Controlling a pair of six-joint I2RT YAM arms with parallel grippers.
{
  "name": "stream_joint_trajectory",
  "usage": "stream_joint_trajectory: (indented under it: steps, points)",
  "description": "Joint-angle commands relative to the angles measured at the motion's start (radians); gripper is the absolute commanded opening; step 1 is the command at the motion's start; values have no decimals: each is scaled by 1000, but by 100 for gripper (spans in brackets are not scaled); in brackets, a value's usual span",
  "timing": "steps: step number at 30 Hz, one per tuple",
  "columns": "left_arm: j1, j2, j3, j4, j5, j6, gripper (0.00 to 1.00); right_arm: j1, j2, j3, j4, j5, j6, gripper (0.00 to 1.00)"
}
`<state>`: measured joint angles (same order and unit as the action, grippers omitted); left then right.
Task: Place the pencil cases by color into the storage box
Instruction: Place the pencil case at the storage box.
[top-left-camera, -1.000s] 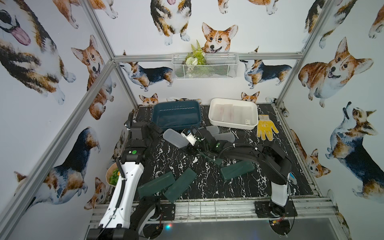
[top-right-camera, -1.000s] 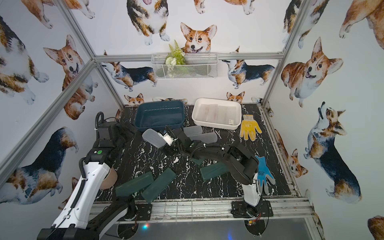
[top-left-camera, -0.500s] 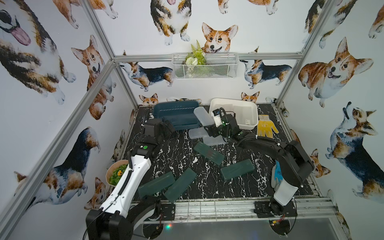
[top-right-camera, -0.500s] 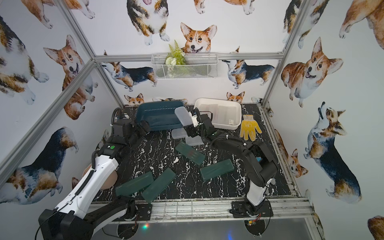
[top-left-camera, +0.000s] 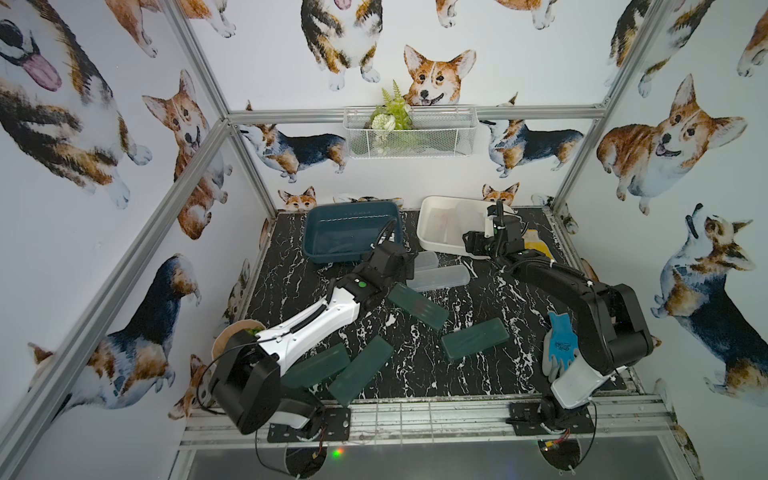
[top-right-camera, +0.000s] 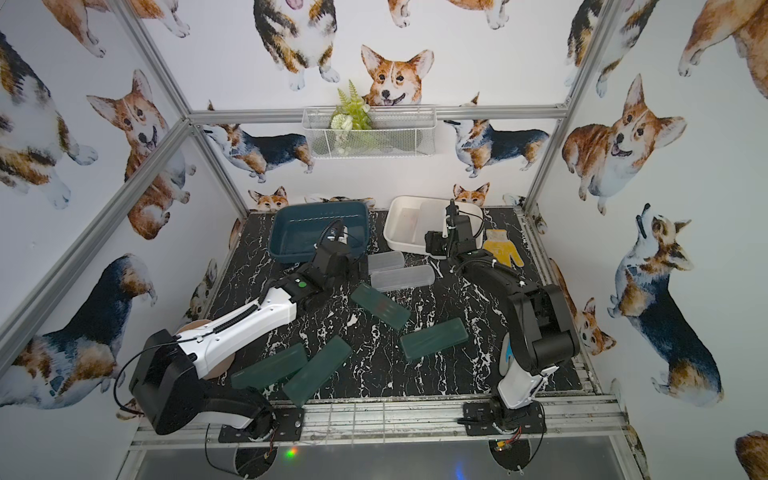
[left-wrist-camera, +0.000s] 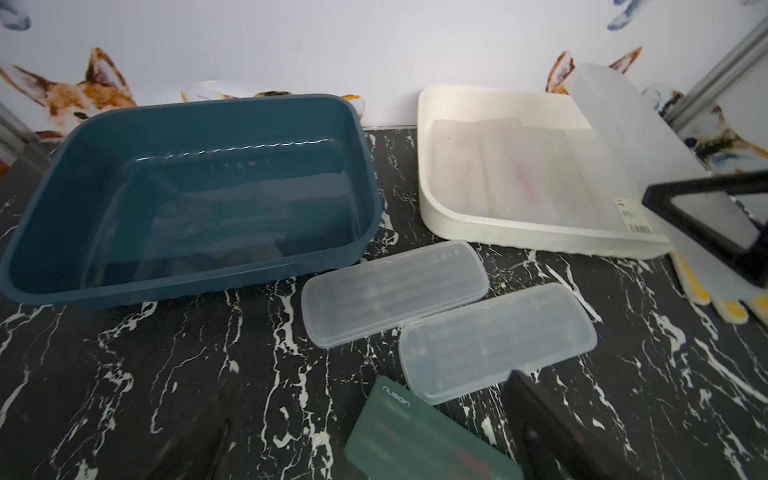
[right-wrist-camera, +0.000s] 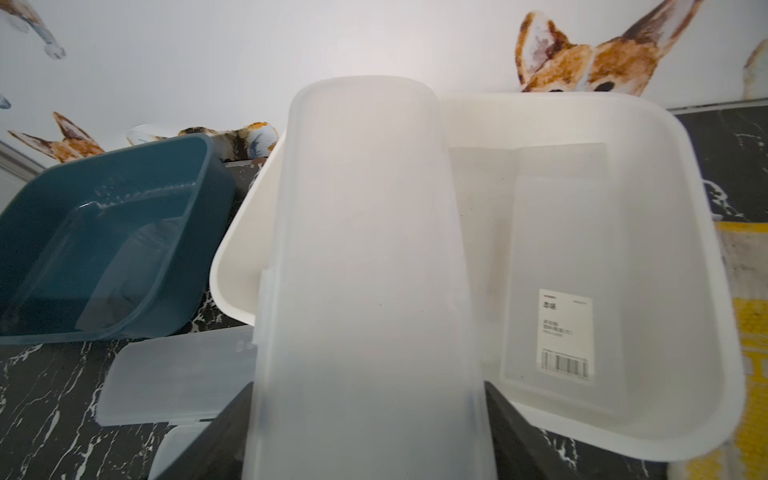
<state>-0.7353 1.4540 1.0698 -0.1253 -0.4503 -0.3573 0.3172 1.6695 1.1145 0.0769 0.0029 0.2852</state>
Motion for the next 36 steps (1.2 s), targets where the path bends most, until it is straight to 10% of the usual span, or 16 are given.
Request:
stream_joint_trajectory:
  steps: [1, 36]
  points:
    - [-40, 46, 10, 108, -23, 73, 100, -21, 0, 4, -27, 25, 8, 64]
    - [-133, 222, 119, 202, 67, 170, 100, -47, -32, 33, -91, 8, -1, 64]
